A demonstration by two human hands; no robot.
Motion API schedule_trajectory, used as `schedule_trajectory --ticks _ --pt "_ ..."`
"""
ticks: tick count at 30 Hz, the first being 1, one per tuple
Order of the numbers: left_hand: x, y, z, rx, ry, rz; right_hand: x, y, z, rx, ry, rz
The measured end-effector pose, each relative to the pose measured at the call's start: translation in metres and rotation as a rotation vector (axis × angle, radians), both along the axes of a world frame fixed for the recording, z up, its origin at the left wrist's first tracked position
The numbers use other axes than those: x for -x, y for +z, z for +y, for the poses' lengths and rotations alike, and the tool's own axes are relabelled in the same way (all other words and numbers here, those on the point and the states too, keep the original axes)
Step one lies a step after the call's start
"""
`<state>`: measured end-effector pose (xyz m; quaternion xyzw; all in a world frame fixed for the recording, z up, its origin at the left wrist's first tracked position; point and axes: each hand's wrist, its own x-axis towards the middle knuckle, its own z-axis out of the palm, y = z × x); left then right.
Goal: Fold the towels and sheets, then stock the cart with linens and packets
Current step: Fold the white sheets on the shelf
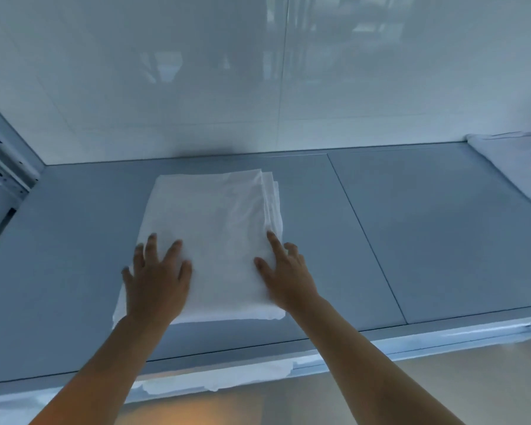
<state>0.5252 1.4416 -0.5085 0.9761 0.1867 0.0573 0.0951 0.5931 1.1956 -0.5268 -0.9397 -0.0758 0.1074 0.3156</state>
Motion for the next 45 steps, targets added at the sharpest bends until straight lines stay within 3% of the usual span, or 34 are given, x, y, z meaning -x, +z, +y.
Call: schedule_trajectory --ticks 3,7,24,45 --pt "-0.012 0.012 -0.050 -0.016 -0.116 -0.011 -0.005 0.009 -0.034 0.105 0.061 -0.163" --pt "-0.029 0.023 -0.105 0.050 -0.196 -0.048 -0.020 0.022 -0.075 0.190 0.088 -0.238" --pt "-0.106 0.043 -0.262 0.170 -0.491 -0.109 -0.055 0.041 -0.249 0.258 -0.119 -0.253" --pt "-0.215 0.002 -0.741 0.302 -0.831 -0.053 -0.110 0.006 -0.715 0.319 -0.456 -0.173"
